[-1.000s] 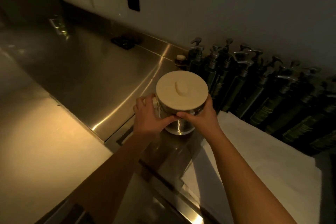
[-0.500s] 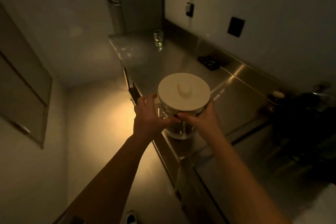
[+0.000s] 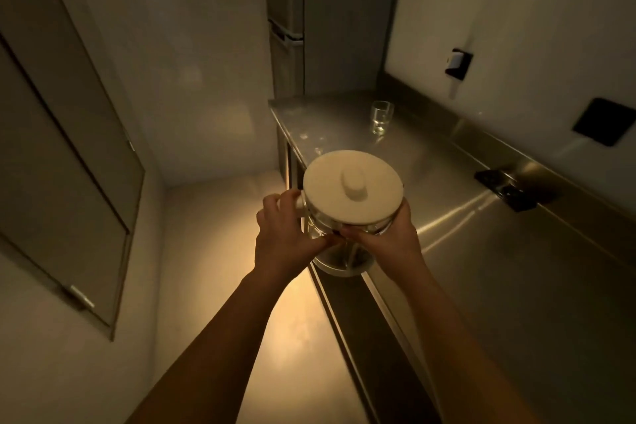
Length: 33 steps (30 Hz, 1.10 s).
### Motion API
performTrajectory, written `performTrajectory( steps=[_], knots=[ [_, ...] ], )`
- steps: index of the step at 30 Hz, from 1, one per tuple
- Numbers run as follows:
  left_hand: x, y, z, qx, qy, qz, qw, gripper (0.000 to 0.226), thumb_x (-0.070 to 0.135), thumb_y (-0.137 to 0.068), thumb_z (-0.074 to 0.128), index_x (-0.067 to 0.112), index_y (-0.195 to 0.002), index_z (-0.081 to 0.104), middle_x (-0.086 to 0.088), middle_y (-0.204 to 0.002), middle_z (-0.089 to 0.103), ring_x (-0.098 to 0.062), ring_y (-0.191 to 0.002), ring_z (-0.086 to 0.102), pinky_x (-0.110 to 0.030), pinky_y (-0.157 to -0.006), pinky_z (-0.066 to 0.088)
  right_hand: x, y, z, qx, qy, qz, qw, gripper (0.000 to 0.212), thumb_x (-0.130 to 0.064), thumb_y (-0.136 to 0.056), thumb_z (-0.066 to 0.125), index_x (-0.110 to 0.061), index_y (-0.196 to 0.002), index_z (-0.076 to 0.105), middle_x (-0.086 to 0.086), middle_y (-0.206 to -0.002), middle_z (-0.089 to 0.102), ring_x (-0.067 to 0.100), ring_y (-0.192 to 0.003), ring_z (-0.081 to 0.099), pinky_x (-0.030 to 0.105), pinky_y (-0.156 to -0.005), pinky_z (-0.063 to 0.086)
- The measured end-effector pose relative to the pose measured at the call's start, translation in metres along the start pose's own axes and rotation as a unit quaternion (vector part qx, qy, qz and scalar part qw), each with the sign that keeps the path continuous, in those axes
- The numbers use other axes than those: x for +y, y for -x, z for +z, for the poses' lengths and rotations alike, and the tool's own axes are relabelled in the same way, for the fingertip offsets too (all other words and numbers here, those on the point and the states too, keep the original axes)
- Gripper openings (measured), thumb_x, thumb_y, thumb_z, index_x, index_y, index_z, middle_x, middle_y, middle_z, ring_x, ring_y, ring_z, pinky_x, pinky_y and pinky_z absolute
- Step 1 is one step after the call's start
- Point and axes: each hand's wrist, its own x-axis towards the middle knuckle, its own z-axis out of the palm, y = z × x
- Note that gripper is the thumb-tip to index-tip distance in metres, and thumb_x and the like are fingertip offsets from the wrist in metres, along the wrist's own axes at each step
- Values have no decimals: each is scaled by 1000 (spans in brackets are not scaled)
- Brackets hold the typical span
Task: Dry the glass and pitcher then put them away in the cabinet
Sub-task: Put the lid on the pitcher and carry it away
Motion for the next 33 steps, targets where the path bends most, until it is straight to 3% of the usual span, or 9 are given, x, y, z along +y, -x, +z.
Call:
performTrajectory(
  steps=[3,6,13,16,22,27,30,33],
  knots=[
    [-22,-43,0,4,4,-4,1000,100,63,-50,84,27,-132,39,2,-132,35,-18,-119,38,-33,-86,48,1,-45,26,-7,7,3,1000,134,-54,-36,84,-28,-149,18,-11,-137,42,9,-124,43,25,-94,45],
    [-45,-89,8,8,1,-13,1000,98,64,-51,83,29,-131,40,3,-132,35,-15,-118,38,-28,-84,46,6,-92,48,-11,15,2,1000,133,-53,-37,82,-28,-150,16,-8,-141,40,9,-125,41,19,-90,43],
    [-92,-221,46,11,-26,-34,999,96,69,-53,79,33,-132,38,6,-132,35,-15,-117,36,-25,-78,42,31,-231,89,-12,16,5,1000,127,-45,-45,85,-25,-150,16,-2,-145,38,14,-131,38,31,-101,42],
    [-101,-287,64,8,-23,-43,999,90,69,-52,79,34,-127,41,8,-128,37,-12,-113,38,-23,-76,43,41,-303,100,-6,14,12,1000,118,-28,-57,90,-25,-149,16,0,-145,38,19,-133,39,36,-100,45],
    [-119,-406,97,0,-44,-45,998,87,58,-61,80,30,-132,39,3,-136,34,-15,-123,36,-28,-87,42,49,-426,114,12,19,25,999,109,-22,-64,87,-25,-149,18,1,-148,35,22,-132,39,39,-97,48],
    [-139,-480,116,-15,-52,-56,997,87,52,-64,80,29,-135,35,1,-140,31,-18,-126,33,-32,-93,44,61,-505,133,3,40,15,999,106,-28,-63,87,-28,-146,21,-4,-142,39,15,-127,42,25,-90,47],
    [-155,-522,128,-24,-51,-59,997,90,57,-62,80,30,-135,35,1,-140,30,-18,-127,33,-36,-97,45,70,-548,148,3,40,25,999,107,-30,-63,88,-29,-146,20,-6,-140,39,10,-123,41,25,-92,44],
    [-173,-565,138,-40,-40,-51,997,92,62,-60,79,30,-134,35,1,-138,30,-18,-127,32,-36,-96,44,80,-588,166,10,36,32,999,106,-28,-63,88,-29,-145,21,-13,-132,39,8,-120,41,15,-86,41]
  ],
)
